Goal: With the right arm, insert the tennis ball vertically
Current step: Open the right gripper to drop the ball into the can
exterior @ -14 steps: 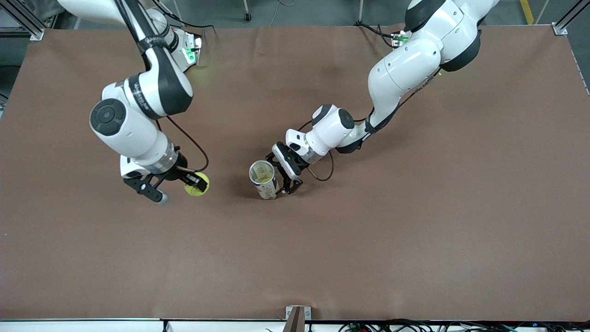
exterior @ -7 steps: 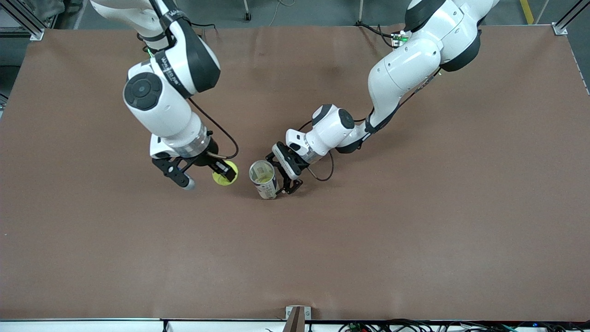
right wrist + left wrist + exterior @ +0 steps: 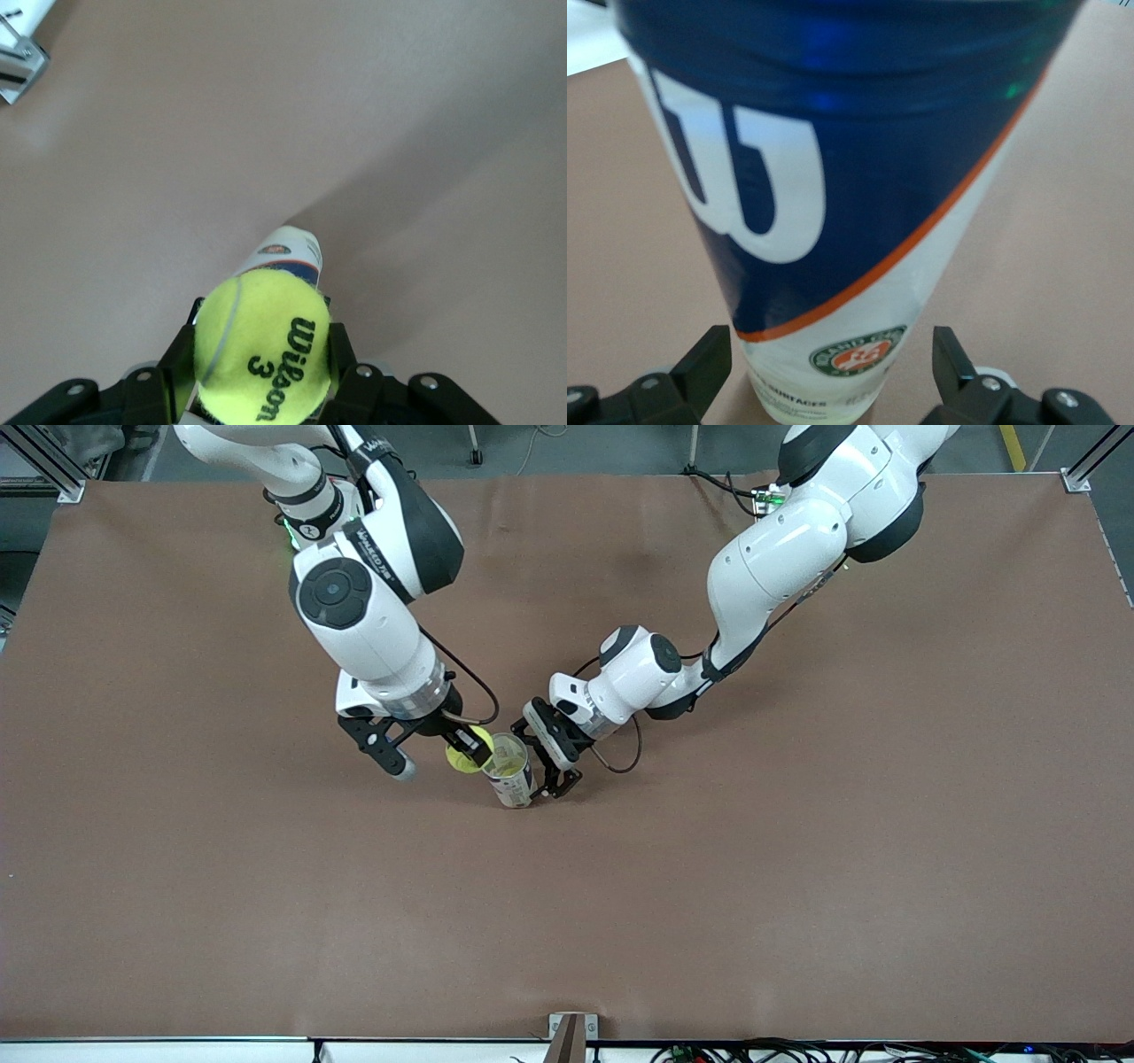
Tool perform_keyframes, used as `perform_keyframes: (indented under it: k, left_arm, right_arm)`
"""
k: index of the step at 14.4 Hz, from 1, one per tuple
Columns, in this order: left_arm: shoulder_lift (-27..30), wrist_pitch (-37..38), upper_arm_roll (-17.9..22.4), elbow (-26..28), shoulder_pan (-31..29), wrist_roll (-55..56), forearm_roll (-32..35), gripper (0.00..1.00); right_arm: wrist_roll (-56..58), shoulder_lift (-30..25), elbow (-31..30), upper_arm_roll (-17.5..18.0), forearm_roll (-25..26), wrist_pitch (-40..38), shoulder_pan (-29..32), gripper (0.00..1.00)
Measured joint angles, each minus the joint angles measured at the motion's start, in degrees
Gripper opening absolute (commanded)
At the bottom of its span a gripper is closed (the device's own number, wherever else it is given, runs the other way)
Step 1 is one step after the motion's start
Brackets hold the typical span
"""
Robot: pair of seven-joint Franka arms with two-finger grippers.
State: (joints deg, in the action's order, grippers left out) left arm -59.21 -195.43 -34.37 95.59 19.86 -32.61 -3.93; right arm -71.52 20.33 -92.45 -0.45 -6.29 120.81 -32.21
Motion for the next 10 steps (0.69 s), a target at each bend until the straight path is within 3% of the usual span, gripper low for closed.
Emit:
perform_keyframes:
  k: [10]
  left_arm:
    - [0.0,-0.1,0.0,-0.1,0.0,0.0,0.0,1.0]
  right_arm:
    - [-5.8,4.2,2.7,0.0,1.1,0.2,-3.3,0.05]
